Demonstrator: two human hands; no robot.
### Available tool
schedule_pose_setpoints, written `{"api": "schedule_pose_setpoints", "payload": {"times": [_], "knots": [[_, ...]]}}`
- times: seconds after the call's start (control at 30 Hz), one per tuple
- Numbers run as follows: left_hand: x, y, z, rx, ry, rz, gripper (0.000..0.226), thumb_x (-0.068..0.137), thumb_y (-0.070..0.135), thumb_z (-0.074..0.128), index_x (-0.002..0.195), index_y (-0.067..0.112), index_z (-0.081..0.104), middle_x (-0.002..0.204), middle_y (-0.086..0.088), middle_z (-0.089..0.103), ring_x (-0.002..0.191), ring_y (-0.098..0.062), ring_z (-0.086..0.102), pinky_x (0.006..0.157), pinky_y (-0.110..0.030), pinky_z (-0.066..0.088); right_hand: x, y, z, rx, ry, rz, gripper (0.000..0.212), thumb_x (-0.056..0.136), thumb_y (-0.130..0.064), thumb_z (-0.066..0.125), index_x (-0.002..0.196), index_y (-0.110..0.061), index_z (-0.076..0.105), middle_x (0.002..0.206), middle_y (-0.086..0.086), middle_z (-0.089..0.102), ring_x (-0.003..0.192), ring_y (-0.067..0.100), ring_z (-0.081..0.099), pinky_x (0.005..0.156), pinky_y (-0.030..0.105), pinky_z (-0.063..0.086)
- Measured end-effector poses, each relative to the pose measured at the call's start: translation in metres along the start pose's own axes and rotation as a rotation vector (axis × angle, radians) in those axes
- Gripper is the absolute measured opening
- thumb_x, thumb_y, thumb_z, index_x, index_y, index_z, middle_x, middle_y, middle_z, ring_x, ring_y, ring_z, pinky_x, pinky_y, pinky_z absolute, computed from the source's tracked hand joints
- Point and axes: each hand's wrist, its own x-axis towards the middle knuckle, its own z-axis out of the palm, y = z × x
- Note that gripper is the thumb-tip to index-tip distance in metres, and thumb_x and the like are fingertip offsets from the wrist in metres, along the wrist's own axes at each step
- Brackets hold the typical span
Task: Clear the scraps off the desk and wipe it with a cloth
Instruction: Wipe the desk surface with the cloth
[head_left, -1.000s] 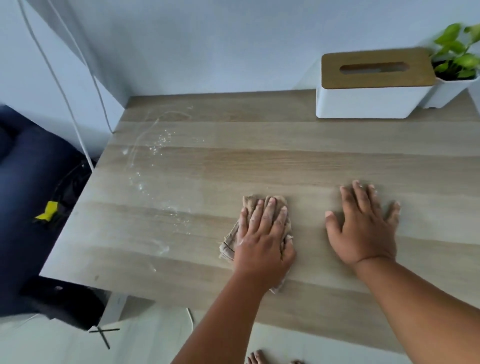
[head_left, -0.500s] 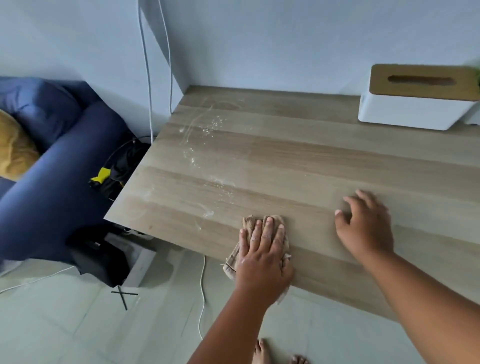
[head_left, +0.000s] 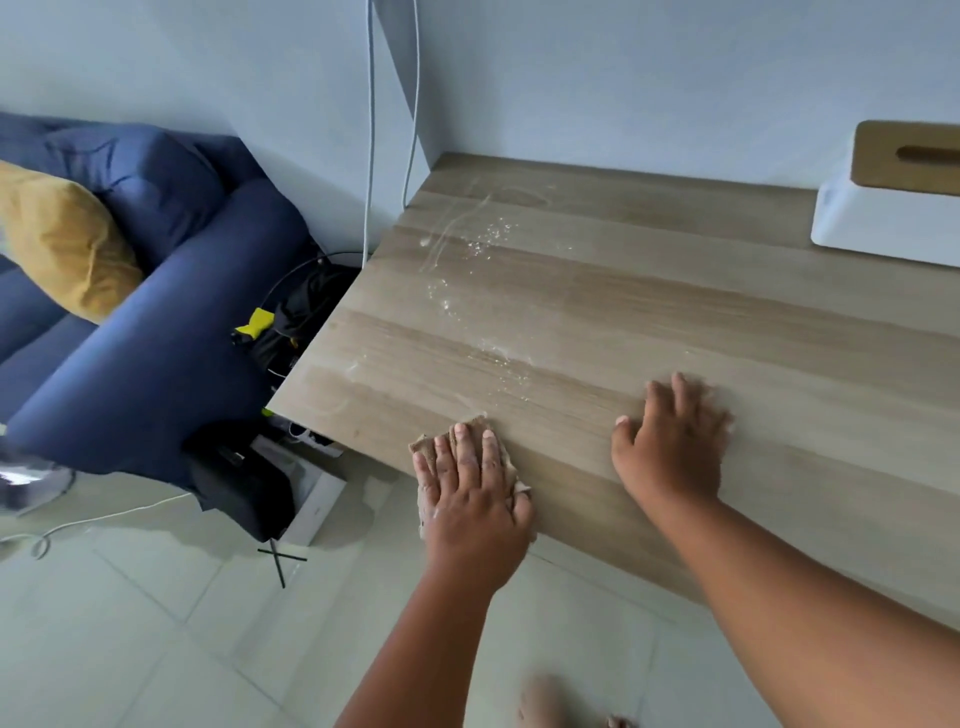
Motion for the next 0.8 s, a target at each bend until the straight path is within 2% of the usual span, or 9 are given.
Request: {"api": "schedule_pose_setpoints", "payload": {"times": [0.13, 0.23, 0.33, 0.57, 0.7, 0.8], "knots": [[0.025, -0.02, -0.002, -0.049, -0.031, -0.083, 0.095, 0.088, 0.07, 0.009, 0.164, 0.017, -0.008, 0.17, -0.017, -0.019, 0.155, -0.034, -0.026, 0.122, -0.052, -0.022, 0.007, -0.018, 0.016, -0.151, -0.04, 0.05, 0.081, 0.095, -0.065, 0.025, 0.162, -0.021, 0.019, 0.173, 0.011, 0.001, 0.156, 0.044, -0.009, 0.119, 0.072, -0.008], [0.038, -0.027, -0.002, -0.087, -0.041, -0.087, 0.1, 0.086, 0.079, 0.009, 0.16, 0.02, -0.021, 0.168, -0.012, -0.026, 0.152, -0.031, -0.033, 0.123, -0.051, -0.021, 0.009, -0.019, 0.024, -0.231, -0.024, 0.062, 0.086, 0.091, -0.069, 0.011, 0.163, -0.021, 0.014, 0.173, 0.011, -0.001, 0.155, 0.046, -0.01, 0.117, 0.074, -0.01], [0.044, -0.025, 0.0, -0.092, -0.026, -0.1, 0.103, 0.086, 0.083, 0.008, 0.159, 0.017, -0.024, 0.168, -0.011, -0.027, 0.151, -0.029, -0.035, 0.124, -0.052, -0.016, 0.008, -0.019, 0.028, -0.248, -0.003, 0.073, 0.085, 0.092, -0.069, 0.014, 0.163, -0.021, 0.02, 0.173, 0.011, 0.005, 0.156, 0.046, -0.005, 0.117, 0.074, -0.007], [0.068, -0.016, -0.006, -0.074, -0.004, -0.159, 0.108, 0.086, 0.084, 0.003, 0.162, 0.009, -0.011, 0.171, -0.014, -0.017, 0.155, -0.031, -0.026, 0.125, -0.054, -0.01, 0.008, -0.02, 0.026, -0.271, -0.01, 0.075, 0.085, 0.092, -0.069, 0.015, 0.162, -0.022, 0.022, 0.173, 0.011, 0.007, 0.156, 0.045, -0.004, 0.119, 0.073, -0.002], [0.094, -0.012, -0.01, -0.111, 0.021, -0.212, 0.105, 0.087, 0.081, 0.002, 0.163, 0.009, -0.005, 0.172, -0.015, -0.012, 0.156, -0.032, -0.022, 0.125, -0.057, -0.01, 0.006, -0.021, 0.024, -0.252, 0.02, 0.073, 0.085, 0.09, -0.068, 0.021, 0.161, -0.021, 0.03, 0.172, 0.011, 0.012, 0.157, 0.044, 0.0, 0.12, 0.073, -0.001], [0.112, -0.013, -0.009, -0.124, 0.042, -0.164, 0.1, 0.091, 0.077, 0.005, 0.164, 0.009, 0.0, 0.172, -0.015, -0.007, 0.158, -0.031, -0.018, 0.125, -0.056, -0.009, 0.007, -0.022, 0.024, -0.249, 0.036, 0.078, 0.085, 0.09, -0.067, 0.026, 0.16, -0.02, 0.033, 0.172, 0.01, 0.014, 0.157, 0.044, 0.003, 0.12, 0.072, -0.001]]}}
